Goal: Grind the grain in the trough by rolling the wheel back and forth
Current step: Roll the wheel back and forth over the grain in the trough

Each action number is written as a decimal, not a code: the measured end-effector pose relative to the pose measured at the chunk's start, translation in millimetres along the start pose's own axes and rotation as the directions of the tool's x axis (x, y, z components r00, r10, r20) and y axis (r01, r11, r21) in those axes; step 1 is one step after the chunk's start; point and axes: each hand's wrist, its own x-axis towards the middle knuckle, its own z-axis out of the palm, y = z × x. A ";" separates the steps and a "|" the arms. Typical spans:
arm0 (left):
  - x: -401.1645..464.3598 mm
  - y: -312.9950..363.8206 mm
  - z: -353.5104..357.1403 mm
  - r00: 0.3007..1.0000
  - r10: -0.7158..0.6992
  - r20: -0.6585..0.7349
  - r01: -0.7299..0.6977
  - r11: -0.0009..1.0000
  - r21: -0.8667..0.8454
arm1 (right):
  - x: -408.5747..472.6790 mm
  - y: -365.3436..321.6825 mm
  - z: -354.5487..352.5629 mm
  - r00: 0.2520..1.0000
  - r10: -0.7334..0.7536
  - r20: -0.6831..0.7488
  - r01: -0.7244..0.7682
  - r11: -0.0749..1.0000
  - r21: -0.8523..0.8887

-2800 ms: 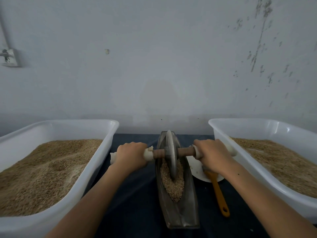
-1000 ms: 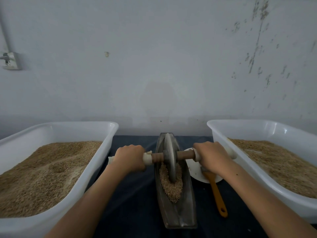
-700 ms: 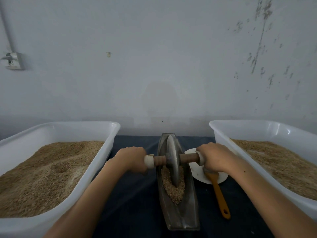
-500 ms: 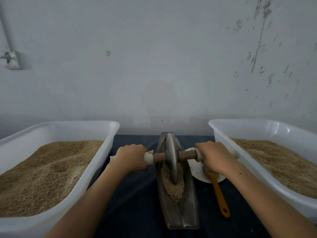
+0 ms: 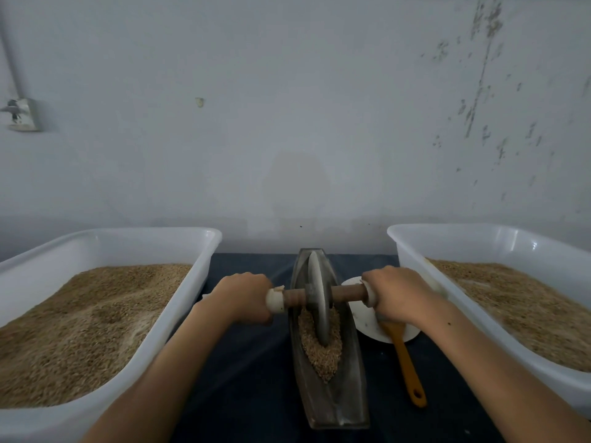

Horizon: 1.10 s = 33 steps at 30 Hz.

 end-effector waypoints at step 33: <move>-3.4 13.6 -0.7 0.970 0.031 -0.242 0.006 0.989 0.149 | 1.0 2.6 5.3 0.999 0.018 0.045 -0.022 0.996 0.091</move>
